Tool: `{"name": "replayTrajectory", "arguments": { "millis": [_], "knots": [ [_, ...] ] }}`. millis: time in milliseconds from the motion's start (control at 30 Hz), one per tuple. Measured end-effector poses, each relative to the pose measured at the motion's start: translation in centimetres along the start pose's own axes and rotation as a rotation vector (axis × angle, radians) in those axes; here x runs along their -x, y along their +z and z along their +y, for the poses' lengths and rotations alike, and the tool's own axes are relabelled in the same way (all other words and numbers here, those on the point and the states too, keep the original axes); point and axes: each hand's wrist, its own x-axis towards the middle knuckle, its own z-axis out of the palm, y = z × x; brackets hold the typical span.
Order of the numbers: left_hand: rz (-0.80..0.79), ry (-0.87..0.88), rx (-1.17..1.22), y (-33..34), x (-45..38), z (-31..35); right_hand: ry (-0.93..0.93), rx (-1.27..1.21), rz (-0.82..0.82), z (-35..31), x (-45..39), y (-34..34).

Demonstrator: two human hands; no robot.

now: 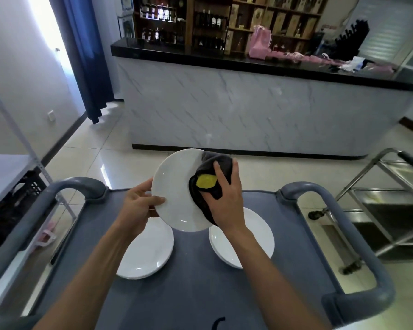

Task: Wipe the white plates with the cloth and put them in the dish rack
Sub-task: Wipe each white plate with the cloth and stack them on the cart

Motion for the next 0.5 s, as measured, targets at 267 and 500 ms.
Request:
{"name": "replayTrajectory", "arguments": {
  "millis": [267,500],
  "knots": [
    [-0.059,0.015,-0.050,-1.5,0.1,0.4,0.106,-0.209,-0.008,-0.8,-0.2,-0.6],
    [-0.072,-0.069,-0.223,-0.9,0.1,0.3,0.129,-0.198,0.069,-0.4,0.6,-0.4]
  ]
}}
